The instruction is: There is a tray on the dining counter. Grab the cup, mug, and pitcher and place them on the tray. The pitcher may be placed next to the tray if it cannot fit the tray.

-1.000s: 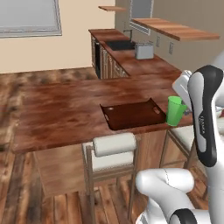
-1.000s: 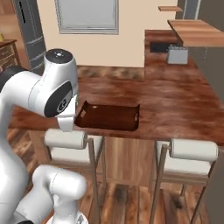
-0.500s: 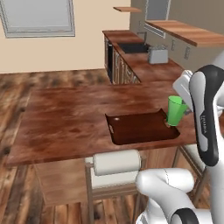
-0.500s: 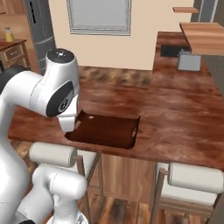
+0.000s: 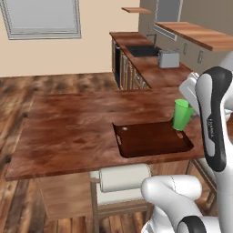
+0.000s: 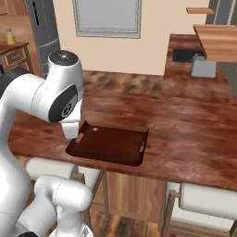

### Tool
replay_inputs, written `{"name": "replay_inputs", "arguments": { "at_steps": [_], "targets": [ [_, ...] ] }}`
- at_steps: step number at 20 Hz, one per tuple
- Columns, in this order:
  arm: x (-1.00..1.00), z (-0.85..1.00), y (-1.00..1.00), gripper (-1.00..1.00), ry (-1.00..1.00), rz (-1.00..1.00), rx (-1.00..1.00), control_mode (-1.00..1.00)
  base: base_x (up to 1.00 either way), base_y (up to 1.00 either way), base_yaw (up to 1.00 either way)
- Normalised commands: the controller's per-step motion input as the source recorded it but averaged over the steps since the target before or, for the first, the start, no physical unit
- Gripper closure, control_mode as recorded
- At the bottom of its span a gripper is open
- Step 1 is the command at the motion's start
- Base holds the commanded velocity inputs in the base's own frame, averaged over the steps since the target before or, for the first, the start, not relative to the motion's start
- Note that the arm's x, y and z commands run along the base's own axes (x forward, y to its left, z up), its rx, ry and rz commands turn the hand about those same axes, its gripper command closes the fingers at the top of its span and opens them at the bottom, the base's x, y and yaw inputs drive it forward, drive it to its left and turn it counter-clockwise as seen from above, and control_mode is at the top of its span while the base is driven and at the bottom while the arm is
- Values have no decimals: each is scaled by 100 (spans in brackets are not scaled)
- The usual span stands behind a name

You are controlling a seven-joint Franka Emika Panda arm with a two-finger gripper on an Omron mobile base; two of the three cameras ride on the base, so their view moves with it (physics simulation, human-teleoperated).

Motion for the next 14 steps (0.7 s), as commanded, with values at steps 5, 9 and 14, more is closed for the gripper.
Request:
{"name": "replay_inputs", "arguments": {
  "at_steps": [5, 9, 14],
  "targets": [
    [65, -12, 0, 100, 0, 2, 0, -100, 0, 0, 0],
    [76, -21, 0, 100, 0, 3, 0, -100, 0, 0, 0],
    [70, -26, 0, 100, 0, 4, 0, -100, 0, 0, 0]
  ]
}}
